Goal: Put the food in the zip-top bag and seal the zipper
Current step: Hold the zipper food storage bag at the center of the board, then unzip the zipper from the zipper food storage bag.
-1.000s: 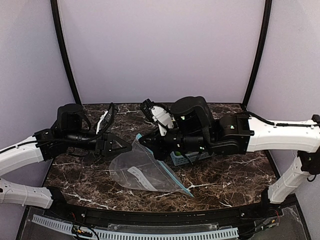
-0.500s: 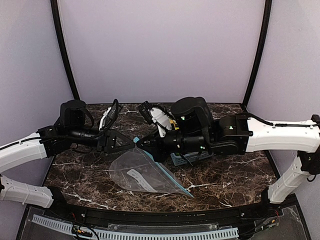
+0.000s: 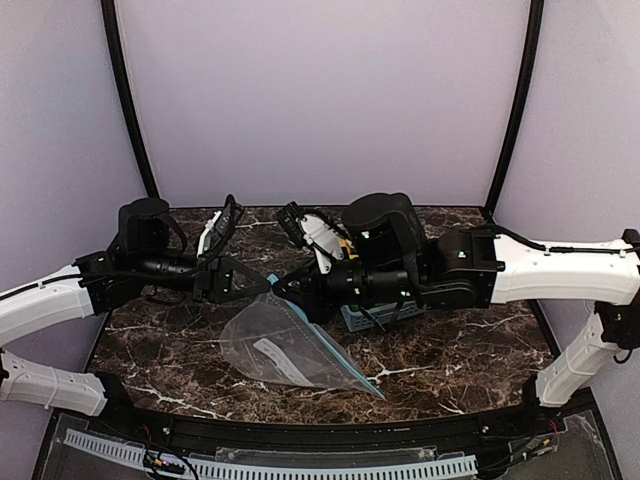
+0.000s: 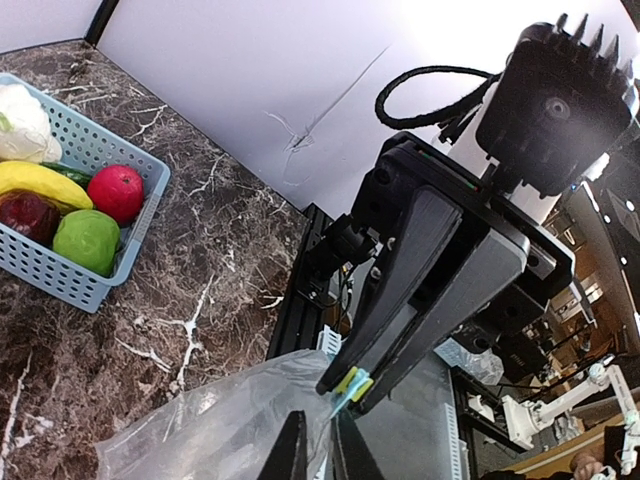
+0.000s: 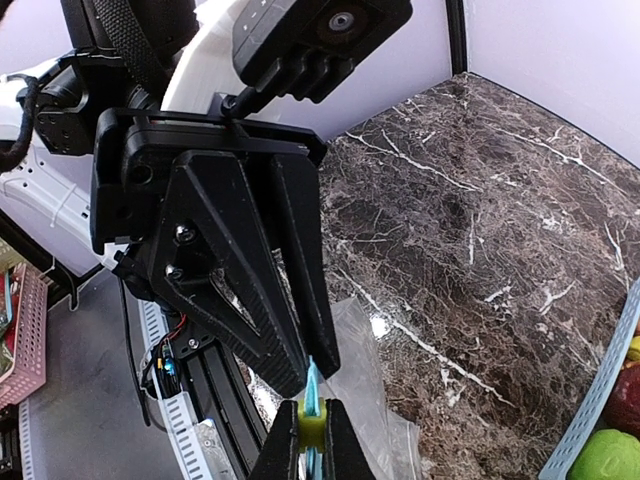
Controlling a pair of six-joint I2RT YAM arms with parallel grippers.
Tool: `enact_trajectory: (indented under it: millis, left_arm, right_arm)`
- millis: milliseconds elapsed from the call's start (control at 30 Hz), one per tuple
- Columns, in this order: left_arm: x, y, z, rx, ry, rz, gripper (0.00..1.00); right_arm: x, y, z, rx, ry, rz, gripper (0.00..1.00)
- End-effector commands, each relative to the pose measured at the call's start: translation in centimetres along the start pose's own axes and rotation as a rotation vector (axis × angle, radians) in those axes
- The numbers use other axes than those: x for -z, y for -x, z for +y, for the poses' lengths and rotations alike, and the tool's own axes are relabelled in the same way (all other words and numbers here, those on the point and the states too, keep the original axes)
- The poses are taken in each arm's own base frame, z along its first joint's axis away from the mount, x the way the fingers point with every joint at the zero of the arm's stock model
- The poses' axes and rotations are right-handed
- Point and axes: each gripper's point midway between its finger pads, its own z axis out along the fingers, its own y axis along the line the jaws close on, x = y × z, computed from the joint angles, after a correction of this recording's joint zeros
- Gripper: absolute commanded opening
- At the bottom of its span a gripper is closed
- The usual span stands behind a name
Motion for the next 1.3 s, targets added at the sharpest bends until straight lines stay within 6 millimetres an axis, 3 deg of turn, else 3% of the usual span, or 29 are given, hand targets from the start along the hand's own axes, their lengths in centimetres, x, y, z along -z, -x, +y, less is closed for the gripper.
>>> enact_trajectory:
  millis: [0, 167, 1267]
  left_arm:
    - [0.0, 0.8, -1.1, -0.032, -0.035, -0.019, 0.05]
    - [0.1, 0.7, -1.0, -0.030, -0.032, -0.031, 0.01]
    - [1.3, 1.6, 1.5, -0.013, 0.154, -0.121, 0.01]
  right_arm:
    - [-0.3, 0.3, -0.1, -0.017, 0.009, -0.015, 0.00]
    - [-0.3, 0.1, -0.2, -0.019, 0.005, -0.010, 0.00]
    - [-0.5, -1.4, -0.9, -0.047, -0.019, 0.024, 0.00]
